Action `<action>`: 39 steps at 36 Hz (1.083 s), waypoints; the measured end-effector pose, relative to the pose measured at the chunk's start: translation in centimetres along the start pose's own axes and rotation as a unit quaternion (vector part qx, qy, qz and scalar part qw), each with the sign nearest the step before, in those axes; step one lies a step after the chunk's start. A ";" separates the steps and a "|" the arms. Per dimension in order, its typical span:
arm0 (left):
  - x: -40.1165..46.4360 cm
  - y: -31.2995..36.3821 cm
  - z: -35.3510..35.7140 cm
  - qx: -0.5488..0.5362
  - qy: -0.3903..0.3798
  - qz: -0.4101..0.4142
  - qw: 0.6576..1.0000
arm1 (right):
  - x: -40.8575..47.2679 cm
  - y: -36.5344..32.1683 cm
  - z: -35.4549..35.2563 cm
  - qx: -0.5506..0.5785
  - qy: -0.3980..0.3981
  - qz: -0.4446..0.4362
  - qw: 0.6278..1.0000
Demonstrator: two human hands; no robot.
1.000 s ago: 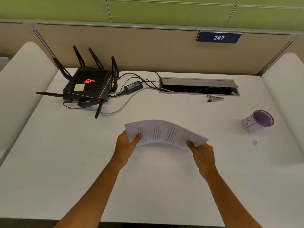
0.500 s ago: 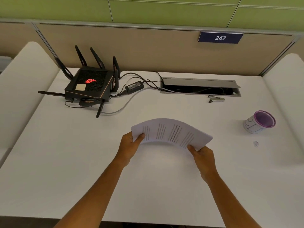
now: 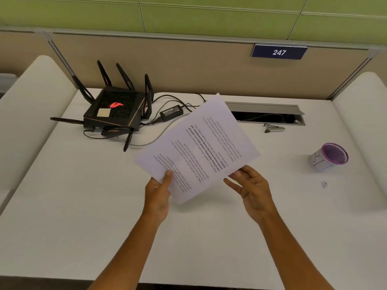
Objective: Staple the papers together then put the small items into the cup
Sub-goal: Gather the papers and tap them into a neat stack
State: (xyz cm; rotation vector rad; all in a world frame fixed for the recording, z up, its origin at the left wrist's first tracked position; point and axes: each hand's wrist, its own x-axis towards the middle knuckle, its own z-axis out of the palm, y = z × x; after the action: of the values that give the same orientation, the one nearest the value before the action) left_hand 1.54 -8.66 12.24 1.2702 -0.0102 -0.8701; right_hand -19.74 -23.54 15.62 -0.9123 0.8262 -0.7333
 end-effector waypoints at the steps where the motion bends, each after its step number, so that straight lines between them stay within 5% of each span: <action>1: -0.5 -0.3 0.5 -0.019 -0.006 -0.009 1.000 | -0.1 0.1 0.9 -0.002 -0.001 -0.004 1.000; 6: -2.4 -1.7 2.6 -0.067 -0.054 -0.034 0.996 | -0.3 0.3 4.2 -0.020 0.053 -0.003 0.998; 13: -1.6 -0.6 -0.1 0.001 0.028 0.044 0.999 | 0.3 -1.7 3.3 -0.110 0.076 -0.032 0.991; 22: 1.0 5.3 1.4 0.232 -0.139 0.137 0.953 | 0.5 -4.0 2.3 -0.229 0.019 -0.092 0.969; 30: 0.2 7.2 5.4 0.175 -0.134 0.193 0.956 | 0.1 -3.7 2.2 -0.236 0.030 -0.167 0.957; 39: -0.2 2.4 4.3 0.217 -0.091 0.125 0.964 | 0.7 1.4 0.1 -0.257 0.073 -0.063 0.962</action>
State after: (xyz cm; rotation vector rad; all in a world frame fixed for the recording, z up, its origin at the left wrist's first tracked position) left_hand 0.77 -11.97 15.74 1.5501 -0.5228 -0.7839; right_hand -19.02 -23.53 14.22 -1.3971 1.1244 -0.7137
